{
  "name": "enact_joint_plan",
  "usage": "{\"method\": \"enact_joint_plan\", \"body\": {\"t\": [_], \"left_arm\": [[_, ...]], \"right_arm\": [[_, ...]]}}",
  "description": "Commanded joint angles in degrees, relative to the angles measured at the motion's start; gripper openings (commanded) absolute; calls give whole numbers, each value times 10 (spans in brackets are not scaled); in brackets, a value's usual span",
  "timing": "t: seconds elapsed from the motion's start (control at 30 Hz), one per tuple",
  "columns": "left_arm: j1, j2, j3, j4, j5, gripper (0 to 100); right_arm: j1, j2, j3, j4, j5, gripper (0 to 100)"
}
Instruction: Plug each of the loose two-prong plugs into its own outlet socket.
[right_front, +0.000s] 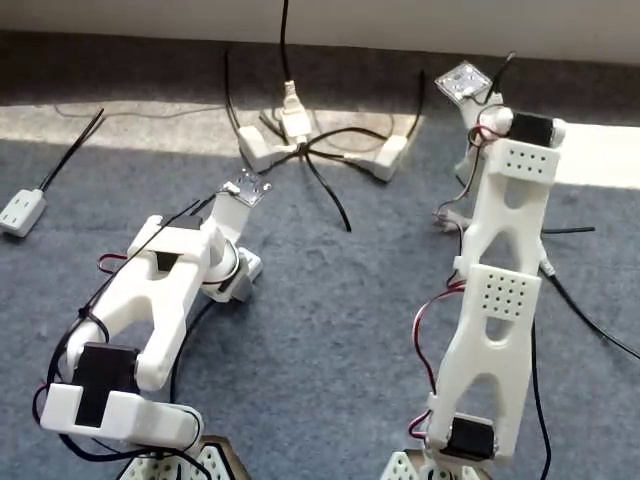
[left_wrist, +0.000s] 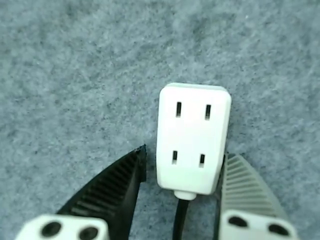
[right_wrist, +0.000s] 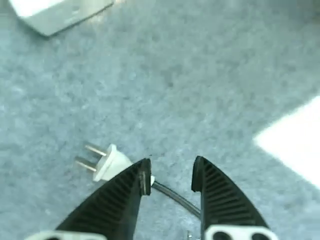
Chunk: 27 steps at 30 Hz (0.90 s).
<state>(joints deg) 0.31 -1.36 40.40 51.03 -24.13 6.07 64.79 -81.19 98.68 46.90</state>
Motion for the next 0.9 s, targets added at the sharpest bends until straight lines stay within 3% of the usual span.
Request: {"method": "enact_joint_plan", "body": {"t": [0.0, 0.1, 0.37, 0.47, 0.57, 0.87], "left_arm": [[-6, -7, 1, -6, -3, 231], [-5, -7, 1, -6, -3, 231], [-5, -7, 1, -6, -3, 231], [-6, -7, 1, -6, -3, 231], [-6, -7, 1, -6, -3, 231], [-6, -7, 1, -6, -3, 231]], "right_arm": [[-6, -72, 118, 23, 9, 149], [-8, -80, 194, 15, 13, 149], [-8, -80, 206, -79, 28, 149], [-21, -79, 216, -49, 44, 149], [-36, -80, 254, 27, 143, 149], [-36, -78, 288, 17, 131, 149]]}}
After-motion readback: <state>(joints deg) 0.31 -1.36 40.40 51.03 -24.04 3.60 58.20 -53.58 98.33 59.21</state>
